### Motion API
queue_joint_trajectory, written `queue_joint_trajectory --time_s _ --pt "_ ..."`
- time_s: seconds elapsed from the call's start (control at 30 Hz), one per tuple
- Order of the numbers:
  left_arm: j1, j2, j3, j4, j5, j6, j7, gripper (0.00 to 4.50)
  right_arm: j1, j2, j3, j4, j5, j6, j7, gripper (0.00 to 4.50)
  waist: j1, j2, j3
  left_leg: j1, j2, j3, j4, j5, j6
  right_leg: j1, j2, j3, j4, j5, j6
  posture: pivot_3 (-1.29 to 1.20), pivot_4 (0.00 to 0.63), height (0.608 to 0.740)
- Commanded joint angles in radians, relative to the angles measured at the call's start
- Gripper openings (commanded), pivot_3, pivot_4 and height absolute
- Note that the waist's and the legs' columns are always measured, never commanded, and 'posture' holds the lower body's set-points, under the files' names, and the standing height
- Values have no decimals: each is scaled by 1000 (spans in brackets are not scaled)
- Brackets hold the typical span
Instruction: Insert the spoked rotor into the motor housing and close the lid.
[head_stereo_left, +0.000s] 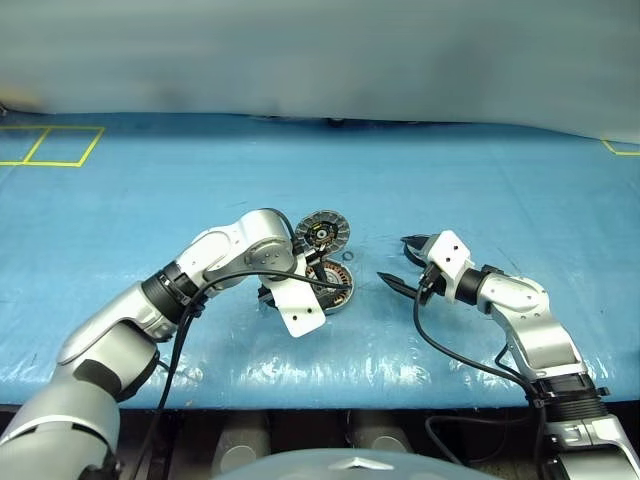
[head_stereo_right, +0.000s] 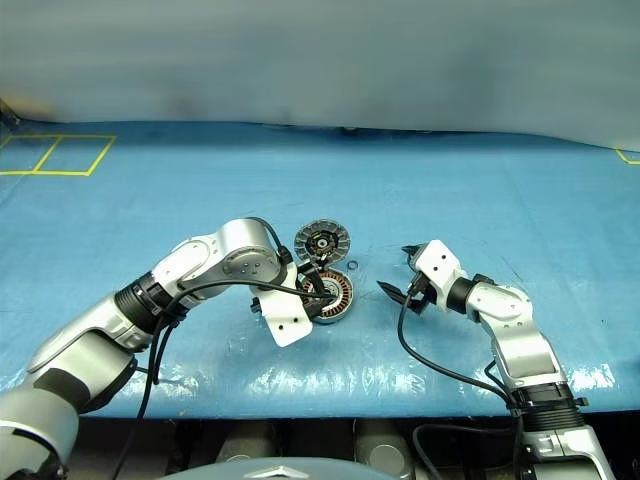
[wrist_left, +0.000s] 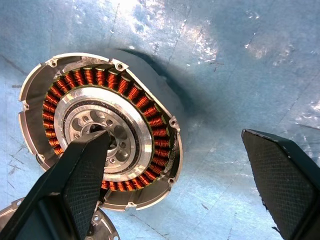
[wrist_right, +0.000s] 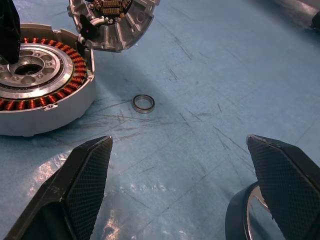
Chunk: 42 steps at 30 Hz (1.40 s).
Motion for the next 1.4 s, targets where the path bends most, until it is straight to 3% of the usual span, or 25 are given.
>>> queue_joint_trajectory --time_s 0.03,0.23,0.7,0.97,1.4 --pt "11 31 44 -66 -30 16 -9 4447 -19 0 -9 -3 6 -23 2 4500 1 0 0 0 0 0 0 0 0 0 0 0 0 0 0 0 150 740" --pt "59 90 99 -119 -74 67 2 4447 -28 7 -3 8 5 -26 5 4500 0 0 0 0 0 0 0 0 0 0 0 0 0 0 0 0 150 740" --pt "393 148 535 -224 -465 416 225 4447 -27 28 4 20 11 -20 7 4500 -2 0 1 0 1 0 0 0 0 -1 0 -1 1 -1 1 0 150 740" --pt "615 64 739 -278 -681 577 410 4447 -32 37 9 26 20 -7 17 4500 -3 0 1 0 2 0 0 0 0 -1 0 -1 1 -1 1 0 150 740" --pt "865 -187 766 -260 -758 438 684 4447 -51 111 44 108 -21 -35 -36 4500 1 0 1 0 1 0 0 0 0 -1 0 -1 1 -1 1 0 150 740"
